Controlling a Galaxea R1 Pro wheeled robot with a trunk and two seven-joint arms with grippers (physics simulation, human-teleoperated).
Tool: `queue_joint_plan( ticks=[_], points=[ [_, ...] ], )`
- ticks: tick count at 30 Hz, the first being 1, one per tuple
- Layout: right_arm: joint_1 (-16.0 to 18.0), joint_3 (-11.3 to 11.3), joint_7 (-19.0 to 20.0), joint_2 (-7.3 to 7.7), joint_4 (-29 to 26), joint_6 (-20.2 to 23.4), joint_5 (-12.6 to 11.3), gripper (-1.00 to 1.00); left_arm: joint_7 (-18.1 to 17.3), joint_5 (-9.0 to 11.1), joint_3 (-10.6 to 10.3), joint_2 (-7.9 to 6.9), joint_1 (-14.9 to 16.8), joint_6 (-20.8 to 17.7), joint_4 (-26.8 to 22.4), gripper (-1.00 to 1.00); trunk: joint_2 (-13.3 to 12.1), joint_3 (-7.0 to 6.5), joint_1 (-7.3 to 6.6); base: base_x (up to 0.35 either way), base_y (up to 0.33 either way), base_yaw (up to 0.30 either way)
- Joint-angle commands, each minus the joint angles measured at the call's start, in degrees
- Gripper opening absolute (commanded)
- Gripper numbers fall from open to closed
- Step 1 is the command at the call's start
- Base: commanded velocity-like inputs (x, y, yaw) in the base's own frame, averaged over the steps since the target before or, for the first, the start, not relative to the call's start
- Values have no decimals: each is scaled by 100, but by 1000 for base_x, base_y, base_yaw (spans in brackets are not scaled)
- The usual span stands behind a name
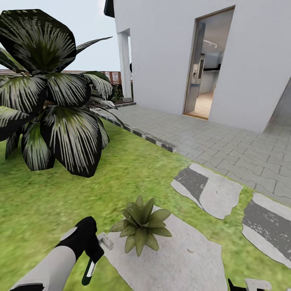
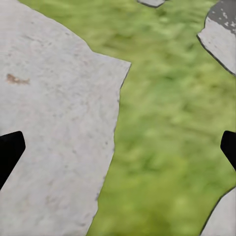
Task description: Pick up the pesticide atomizer in the garden and spray insectifuge to fully cover both potted plants in the garden.
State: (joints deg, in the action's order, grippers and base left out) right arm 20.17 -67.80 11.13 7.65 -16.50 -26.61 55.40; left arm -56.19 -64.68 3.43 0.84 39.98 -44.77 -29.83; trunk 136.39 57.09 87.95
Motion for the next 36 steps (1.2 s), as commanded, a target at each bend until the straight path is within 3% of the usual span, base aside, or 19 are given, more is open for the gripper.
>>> queue_joint_plan(
  ticks=[1, 6, 28, 36],
  points=[
    [5, -49, 48, -1, -3, -20, 14, 100, -36, -44, 35, 8, 1, -31, -2, -100, 2, 5, -1, 0, 0, 5],
    [6, -42, 48, -1, -3, -21, 14, 100, -34, -45, 26, 13, 1, -32, 4, -100, 2, 5, -1, 0, -66, 79],
    [7, -40, 48, -1, -3, -20, 15, 100, -44, -38, 18, 13, 1, -32, 12, -100, 2, 5, -1, 0, -268, 272],
    [5, -49, 48, -1, -3, -20, 14, 100, -49, -43, 25, 13, 1, -32, 12, -100, 2, 5, -1, 0, -273, 40]
  ],
)
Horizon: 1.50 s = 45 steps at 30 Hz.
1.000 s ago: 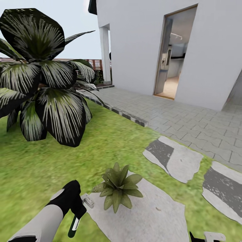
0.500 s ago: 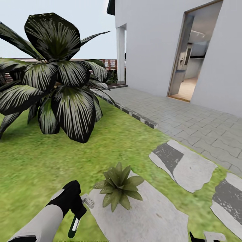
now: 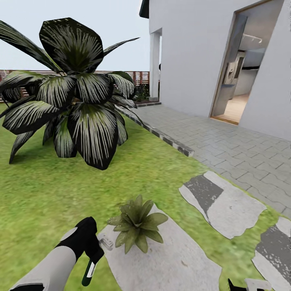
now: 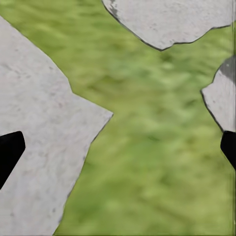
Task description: Pick up the pesticide atomizer in the garden and spray insectifuge to fully cover both potted plants in the garden.
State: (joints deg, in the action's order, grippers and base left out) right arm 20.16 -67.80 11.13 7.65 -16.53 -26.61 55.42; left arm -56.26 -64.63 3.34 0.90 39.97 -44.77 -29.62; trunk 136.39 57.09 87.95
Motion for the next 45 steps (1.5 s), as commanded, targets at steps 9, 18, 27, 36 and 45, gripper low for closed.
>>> queue_joint_plan(
  ticks=[9, 18, 27, 36, 45],
  points=[
    [6, -43, 47, 0, 1, -19, 13, 100, -43, -49, 37, -1, 2, -34, -9, -100, 3, 6, -1, 0, -273, 49],
    [6, -40, 47, 0, 1, -20, 19, 100, -299, -99, -15, -12, 74, -412, -20, -100, 3, 6, -1, -45, -134, 270],
    [6, -49, 47, 0, 1, -20, 13, 100, -1032, -520, -285, -32, 86, -722, -81, -100, 3, 6, -1, -1, -1, 106],
    [8, -46, 47, 0, 1, -19, 13, 100, -1454, -576, -300, -34, 135, -726, -106, -100, 3, 6, -1, 2, -1, 92],
    [6, -49, 38, 0, 1, -19, 13, 100, -1450, -577, -307, -20, 143, -719, -107, -100, 3, 6, -1, 116, -211, 6]
  ],
)
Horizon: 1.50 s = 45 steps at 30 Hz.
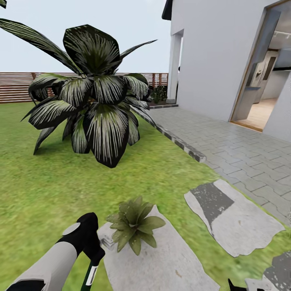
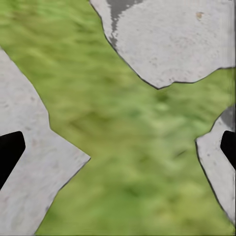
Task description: Pick up the pesticide atomizer in the garden and spray insectifuge to fully cover both potted plants in the garden.
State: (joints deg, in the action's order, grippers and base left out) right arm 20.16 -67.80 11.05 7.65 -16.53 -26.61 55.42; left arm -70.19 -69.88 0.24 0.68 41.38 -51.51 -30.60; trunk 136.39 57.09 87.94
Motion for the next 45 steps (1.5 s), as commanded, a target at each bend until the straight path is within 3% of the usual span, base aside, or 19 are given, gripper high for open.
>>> queue_joint_plan(
  ticks=[1, 7, 16, 34, 45],
  points=[
    [6, -49, 50, 0, 0, -20, 13, 100, -56, -52, 3, 2, 2, -46, -9, -100, 2, 6, 0, 85, -265, 0],
    [6, -44, 55, 0, 0, -20, 18, 100, -38, -52, 2, 2, 2, -44, -8, -100, 2, 6, 0, 32, -269, 26],
    [7, -40, 56, 0, 0, -20, 22, 100, -30, -52, 11, -36, 10, -51, -8, -100, 2, 6, 0, 64, -252, 254],
    [6, -40, 56, 0, 0, -20, 22, 100, -21, -79, -2, -28, -50, -44, 1, -100, 2, 6, 0, 23, -16, 277],
    [5, -40, 56, 0, 9, -20, 22, 100, -21, -78, 4, -31, -29, -51, -7, -100, 2, 6, 0, 78, -213, 144]
  ],
)
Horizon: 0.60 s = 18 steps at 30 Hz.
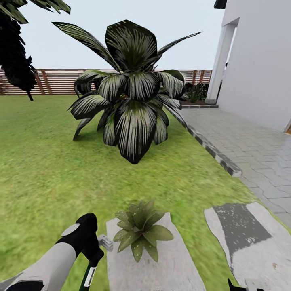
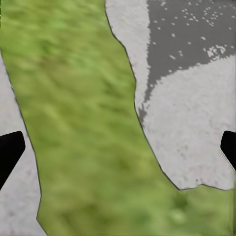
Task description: Pick up the pesticide atomizer in the garden and spray insectifuge to fully cover both potted plants in the garden.
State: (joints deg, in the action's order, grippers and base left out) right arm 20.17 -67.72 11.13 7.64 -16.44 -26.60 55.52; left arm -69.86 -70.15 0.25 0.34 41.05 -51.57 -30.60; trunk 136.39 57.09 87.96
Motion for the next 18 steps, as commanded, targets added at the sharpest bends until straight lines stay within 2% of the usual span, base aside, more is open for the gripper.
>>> queue_joint_plan(
  ticks=[1, 8, 13, 18],
  points=[
    [4, -49, 47, 0, 0, -21, 12, 100, -54, -52, 5, 6, 9, -45, -7, -100, 3, 6, -2, -96, -269, 269],
    [5, -49, 47, 0, 0, -21, 12, 100, -54, -52, 8, 3, 28, -46, -7, -100, 3, 6, -2, -160, -237, 275],
    [4, -49, 47, 0, 0, -21, 12, 100, -87, -48, 17, 1, 58, -46, -13, -100, 3, 6, -2, 47, -138, 195],
    [5, -49, 47, 0, 0, -21, 12, 100, -183, -26, -1, 54, 625, -46, 79, -100, 3, 6, -2, 18, -19, 21]
  ],
)
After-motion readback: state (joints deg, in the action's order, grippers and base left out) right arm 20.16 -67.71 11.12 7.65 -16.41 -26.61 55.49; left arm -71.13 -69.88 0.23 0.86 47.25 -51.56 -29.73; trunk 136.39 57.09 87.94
